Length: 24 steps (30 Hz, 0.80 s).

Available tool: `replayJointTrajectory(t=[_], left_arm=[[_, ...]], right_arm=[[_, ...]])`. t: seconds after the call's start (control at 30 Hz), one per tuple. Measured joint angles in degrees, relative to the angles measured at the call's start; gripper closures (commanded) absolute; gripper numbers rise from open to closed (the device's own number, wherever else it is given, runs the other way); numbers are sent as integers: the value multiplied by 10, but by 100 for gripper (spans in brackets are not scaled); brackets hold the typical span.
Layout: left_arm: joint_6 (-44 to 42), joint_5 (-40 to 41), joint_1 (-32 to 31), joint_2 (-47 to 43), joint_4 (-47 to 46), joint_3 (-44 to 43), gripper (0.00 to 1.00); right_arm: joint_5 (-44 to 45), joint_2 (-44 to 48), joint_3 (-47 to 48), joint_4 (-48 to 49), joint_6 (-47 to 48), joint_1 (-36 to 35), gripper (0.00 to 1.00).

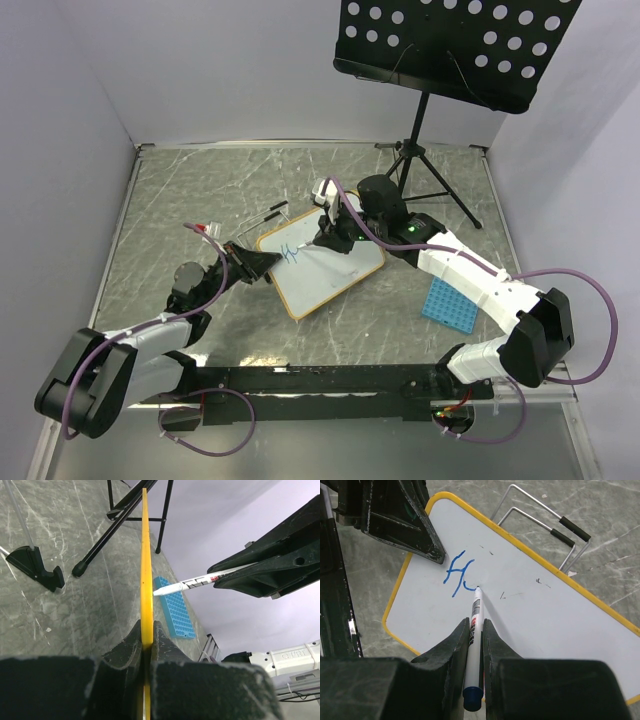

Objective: Write a sentence on the whiteboard

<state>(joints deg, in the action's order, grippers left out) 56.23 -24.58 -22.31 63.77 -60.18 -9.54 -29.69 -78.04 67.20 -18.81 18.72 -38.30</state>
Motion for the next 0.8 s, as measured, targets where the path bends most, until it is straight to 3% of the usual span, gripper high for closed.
replayJointTrajectory(t=[0.8], left_arm=[[0,-10,0,9,-16,0,99]], right_arm=[[-43,-2,0,-3,3,2,100]])
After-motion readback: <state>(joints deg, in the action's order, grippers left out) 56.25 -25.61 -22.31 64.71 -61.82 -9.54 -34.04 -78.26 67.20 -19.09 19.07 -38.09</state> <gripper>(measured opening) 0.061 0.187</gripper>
